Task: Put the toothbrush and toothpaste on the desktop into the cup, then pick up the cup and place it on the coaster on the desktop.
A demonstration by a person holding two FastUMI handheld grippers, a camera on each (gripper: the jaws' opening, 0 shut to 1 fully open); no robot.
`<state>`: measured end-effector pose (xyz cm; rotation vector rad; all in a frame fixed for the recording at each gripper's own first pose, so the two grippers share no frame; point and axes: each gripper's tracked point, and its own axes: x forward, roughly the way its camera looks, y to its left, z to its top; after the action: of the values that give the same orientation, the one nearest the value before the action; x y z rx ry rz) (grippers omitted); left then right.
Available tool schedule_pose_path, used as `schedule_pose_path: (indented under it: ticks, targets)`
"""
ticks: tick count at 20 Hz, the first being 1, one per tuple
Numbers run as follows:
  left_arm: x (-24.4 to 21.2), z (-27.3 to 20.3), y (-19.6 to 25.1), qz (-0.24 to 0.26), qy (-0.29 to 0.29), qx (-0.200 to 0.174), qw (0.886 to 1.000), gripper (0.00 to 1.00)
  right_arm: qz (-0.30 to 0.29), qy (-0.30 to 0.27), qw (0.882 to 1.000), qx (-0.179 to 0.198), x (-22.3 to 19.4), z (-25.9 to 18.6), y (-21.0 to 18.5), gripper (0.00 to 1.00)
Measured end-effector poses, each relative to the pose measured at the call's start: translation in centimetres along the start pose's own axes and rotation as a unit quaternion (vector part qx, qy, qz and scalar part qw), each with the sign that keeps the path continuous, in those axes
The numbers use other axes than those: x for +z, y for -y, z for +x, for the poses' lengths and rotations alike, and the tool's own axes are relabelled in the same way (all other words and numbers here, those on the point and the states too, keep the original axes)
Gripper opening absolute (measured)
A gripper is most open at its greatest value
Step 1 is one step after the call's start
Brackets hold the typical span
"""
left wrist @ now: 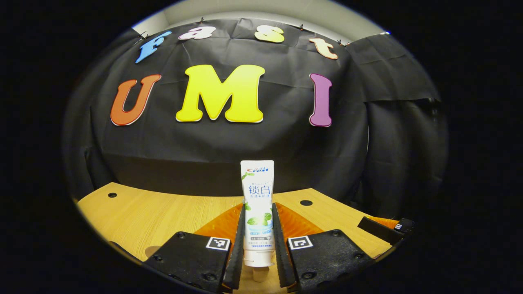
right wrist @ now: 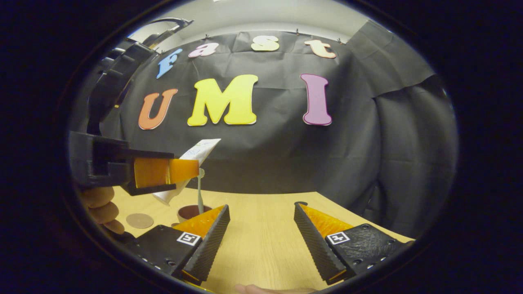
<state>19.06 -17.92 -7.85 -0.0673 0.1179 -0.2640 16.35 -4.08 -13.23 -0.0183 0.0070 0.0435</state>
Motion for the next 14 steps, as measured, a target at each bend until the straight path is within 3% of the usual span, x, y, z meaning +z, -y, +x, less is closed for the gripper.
schedule_pose_path:
  ticks: [4, 5, 6, 14]
  targets:
    - [-0.3, 0.6, -0.4, 0.005, -0.003, 0.007, 1.000, 0.39, 0.003, -0.002, 1.000, 0.001, -0.1, 0.1, 0.0, 0.96]
    - [-0.6, 0.8, -0.4, 0.005, -0.008, 0.006, 1.000, 0.43, 0.007, -0.002, 1.000, 0.003, 0.0, 0.0, 0.0, 0.94]
    - [-0.8, 0.8, -0.2, 0.004, -0.011, 0.003, 1.000, 0.39, 0.010, -0.002, 1.000, 0.003, 0.0, 0.1, 0.1, 0.96]
    - [0.3, 0.6, -1.1, 0.008, 0.007, 0.018, 1.000, 0.44, 0.015, -0.003, 1.000, 0.000, 0.0, 0.0, 0.4, 0.96]
